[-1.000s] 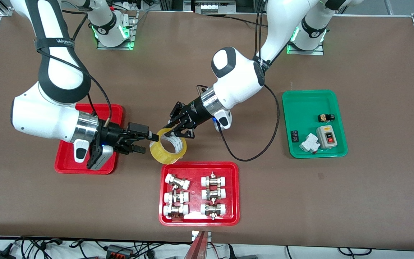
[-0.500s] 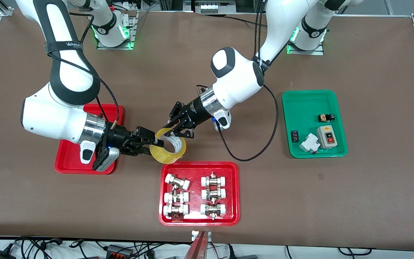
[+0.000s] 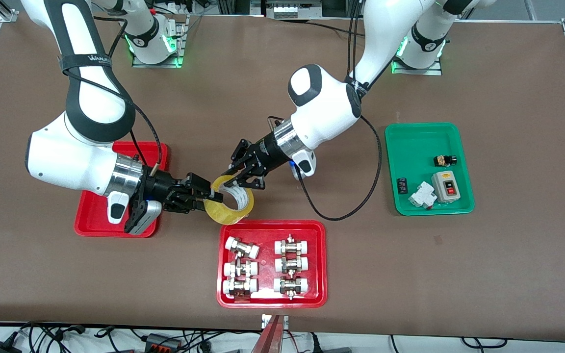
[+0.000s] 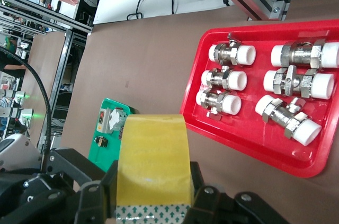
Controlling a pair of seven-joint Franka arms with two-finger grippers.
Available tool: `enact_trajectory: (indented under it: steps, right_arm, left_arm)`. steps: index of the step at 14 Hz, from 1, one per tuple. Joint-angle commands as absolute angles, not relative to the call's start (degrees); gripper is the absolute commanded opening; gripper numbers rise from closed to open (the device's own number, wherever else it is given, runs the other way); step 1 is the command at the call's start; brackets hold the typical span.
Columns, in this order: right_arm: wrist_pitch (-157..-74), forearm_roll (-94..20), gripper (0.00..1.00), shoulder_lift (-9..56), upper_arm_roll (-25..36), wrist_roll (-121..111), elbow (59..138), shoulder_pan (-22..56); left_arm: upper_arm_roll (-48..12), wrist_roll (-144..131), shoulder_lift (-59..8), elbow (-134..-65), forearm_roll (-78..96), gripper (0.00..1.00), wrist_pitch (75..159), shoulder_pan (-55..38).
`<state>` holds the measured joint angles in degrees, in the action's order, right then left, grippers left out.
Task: Left arm passes tape to right arm into tray
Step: 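Carry the tape with the right gripper while the left gripper withdraws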
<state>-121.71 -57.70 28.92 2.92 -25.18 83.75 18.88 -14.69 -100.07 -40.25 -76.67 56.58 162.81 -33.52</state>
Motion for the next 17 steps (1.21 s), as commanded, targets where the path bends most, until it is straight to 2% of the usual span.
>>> enact_trajectory:
  steps: [1, 2, 5, 7, 10, 12, 17]
  right_arm:
    - [-122.0, -58.7, 0.0, 29.5, 3.1, -25.0, 82.1, 19.1]
    - [-121.9, -58.7, 0.0, 29.4, 3.1, -25.0, 81.8, 19.1]
    - [-121.2, -58.6, 0.0, 29.3, 3.3, -25.0, 81.8, 18.3]
    - [-115.3, -58.2, 0.0, 28.7, 3.7, -25.0, 82.3, 15.4]
    - [-103.8, -55.0, 0.0, 28.7, 3.7, -26.4, 82.4, 7.7]
    - [-97.2, -52.0, 0.0, 29.3, 3.7, -31.7, 83.2, 1.8]
    - [-91.1, -44.2, 0.0, 34.5, 3.7, -50.1, 87.3, -9.8]
  left_arm:
    - [-13.2, -99.4, -40.0, -76.2, 57.4, 0.71, 162.6, -33.1]
    - [-12.0, -99.3, -39.3, -76.2, 55.9, 1.0, 162.5, -32.9]
    - [-9.8, -98.5, -36.8, -77.3, 45.3, 1.0, 158.9, -29.8]
    - [-9.8, -98.1, -35.9, -77.0, 35.7, 1.0, 153.6, -26.0]
    - [-10.9, -93.8, -31.7, -76.4, 22.4, 1.0, 135.8, -18.5]
    - [-11.3, -79.9, -29.5, -76.3, 22.0, 1.0, 125.8, -14.1]
    - [-10.3, -52.7, -24.7, -73.8, 21.2, 1.0, 98.5, -5.5]
